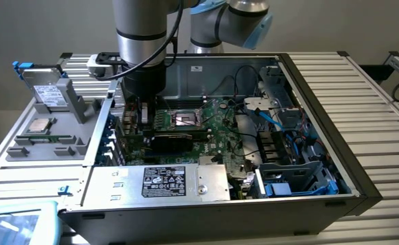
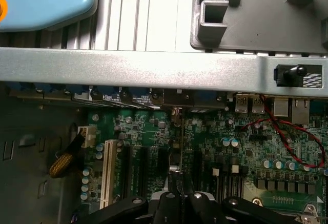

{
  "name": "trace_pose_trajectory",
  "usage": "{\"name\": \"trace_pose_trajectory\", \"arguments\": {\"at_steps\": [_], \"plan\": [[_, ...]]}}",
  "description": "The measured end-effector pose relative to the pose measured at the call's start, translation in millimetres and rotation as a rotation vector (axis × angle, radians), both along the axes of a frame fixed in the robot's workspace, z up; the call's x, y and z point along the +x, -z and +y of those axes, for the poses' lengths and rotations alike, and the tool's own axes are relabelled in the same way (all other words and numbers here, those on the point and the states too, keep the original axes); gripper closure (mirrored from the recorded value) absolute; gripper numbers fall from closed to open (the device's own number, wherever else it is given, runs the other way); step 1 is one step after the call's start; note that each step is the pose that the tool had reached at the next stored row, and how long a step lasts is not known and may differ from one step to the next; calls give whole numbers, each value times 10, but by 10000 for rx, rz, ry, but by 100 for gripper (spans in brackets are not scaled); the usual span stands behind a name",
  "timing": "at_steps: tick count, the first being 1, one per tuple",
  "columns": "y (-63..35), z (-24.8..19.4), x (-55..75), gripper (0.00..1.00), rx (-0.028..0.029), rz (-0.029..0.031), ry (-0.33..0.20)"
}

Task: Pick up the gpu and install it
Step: 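Press down on the gpu until it lock into place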

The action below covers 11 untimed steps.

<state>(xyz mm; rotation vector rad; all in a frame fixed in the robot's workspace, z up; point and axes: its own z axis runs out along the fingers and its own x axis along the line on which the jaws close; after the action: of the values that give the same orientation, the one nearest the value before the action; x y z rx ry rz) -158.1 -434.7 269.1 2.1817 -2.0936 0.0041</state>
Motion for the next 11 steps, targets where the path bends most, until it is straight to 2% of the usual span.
{"name": "trace_pose_trajectory", "arguments": {"at_steps": [11], "plan": [[19,0,0,88,9,-1,0]]}}
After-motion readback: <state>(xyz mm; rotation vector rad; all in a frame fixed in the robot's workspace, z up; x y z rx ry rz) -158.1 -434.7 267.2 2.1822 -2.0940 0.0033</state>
